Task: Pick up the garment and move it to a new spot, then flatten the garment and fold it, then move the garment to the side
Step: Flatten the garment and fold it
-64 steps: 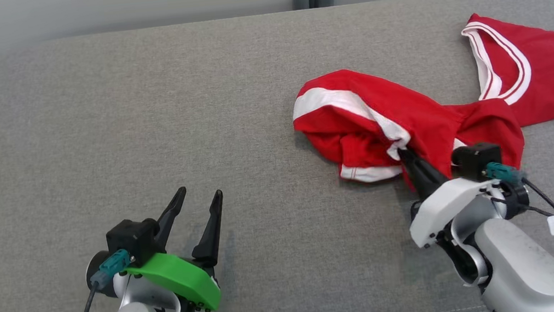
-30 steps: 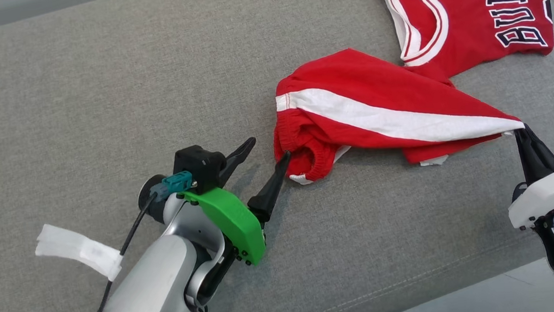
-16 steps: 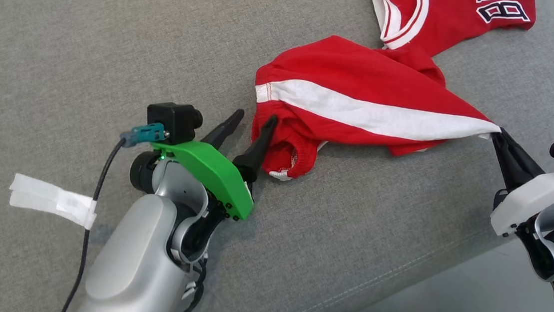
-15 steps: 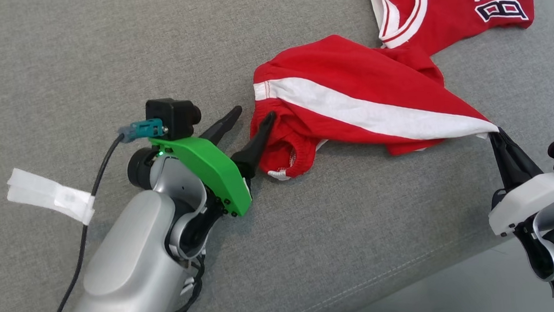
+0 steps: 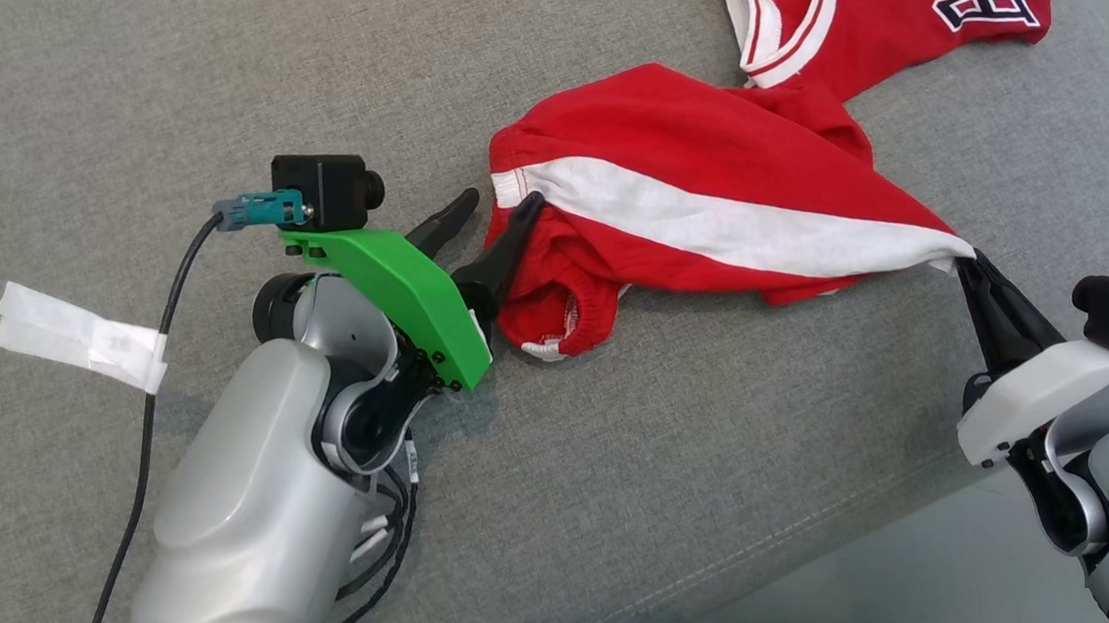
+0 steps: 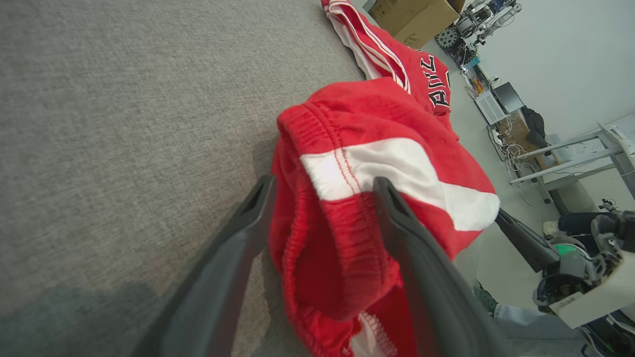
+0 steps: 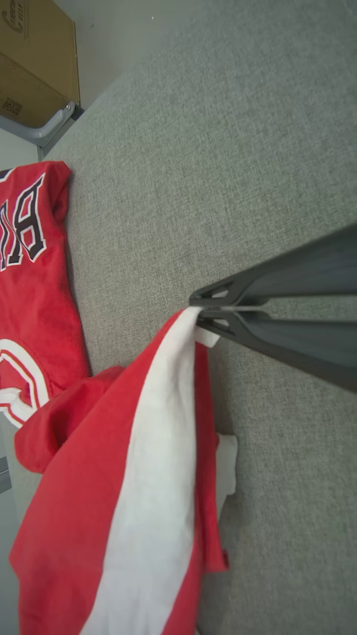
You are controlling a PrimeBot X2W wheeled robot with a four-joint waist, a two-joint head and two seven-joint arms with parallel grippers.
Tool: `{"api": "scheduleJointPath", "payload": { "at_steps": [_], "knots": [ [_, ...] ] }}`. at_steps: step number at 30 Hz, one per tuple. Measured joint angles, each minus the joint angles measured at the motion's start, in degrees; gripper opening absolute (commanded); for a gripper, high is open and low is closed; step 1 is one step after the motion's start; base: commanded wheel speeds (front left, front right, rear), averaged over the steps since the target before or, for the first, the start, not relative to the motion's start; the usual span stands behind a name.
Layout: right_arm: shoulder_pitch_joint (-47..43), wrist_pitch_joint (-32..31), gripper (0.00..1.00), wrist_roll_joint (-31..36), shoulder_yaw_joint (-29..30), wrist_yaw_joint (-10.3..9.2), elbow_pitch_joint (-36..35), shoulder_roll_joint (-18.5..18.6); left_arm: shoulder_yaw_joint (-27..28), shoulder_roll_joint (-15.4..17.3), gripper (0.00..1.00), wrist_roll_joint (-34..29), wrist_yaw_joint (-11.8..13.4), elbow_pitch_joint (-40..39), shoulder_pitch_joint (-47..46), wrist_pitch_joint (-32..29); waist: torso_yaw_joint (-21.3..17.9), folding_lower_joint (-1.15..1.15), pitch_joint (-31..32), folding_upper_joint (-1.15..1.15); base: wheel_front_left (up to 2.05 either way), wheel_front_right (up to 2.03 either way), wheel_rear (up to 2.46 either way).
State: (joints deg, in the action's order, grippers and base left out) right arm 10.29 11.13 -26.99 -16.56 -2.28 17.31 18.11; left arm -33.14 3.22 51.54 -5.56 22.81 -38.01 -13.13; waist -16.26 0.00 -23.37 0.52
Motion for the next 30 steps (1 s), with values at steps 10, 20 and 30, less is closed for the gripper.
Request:
{"api": "scheduleJointPath", "payload": {
  "at_steps": [10,20,30],
  "knots": [
    [1.0,0.2,0.00,0.3,-0.4,0.27,1.7,-0.3,1.5,-0.5,1.00,8.3,-0.5,1.2,-0.3,-2.3,-0.1,0.00,0.6,0.00,0.00,0.00,0.00],
    [1.6,0.7,0.00,0.3,-0.8,0.77,3.1,-1.0,0.5,-0.6,1.00,11.9,-0.7,2.4,-1.2,-4.4,-0.2,0.00,0.7,0.00,0.00,0.00,0.00],
    [2.2,1.0,0.00,0.3,-0.9,1.20,4.4,-1.6,-0.1,-0.6,0.72,15.9,-1.1,0.8,-2.6,-4.2,-0.5,0.00,1.2,0.00,0.00,0.00,0.00]
  ]
}}
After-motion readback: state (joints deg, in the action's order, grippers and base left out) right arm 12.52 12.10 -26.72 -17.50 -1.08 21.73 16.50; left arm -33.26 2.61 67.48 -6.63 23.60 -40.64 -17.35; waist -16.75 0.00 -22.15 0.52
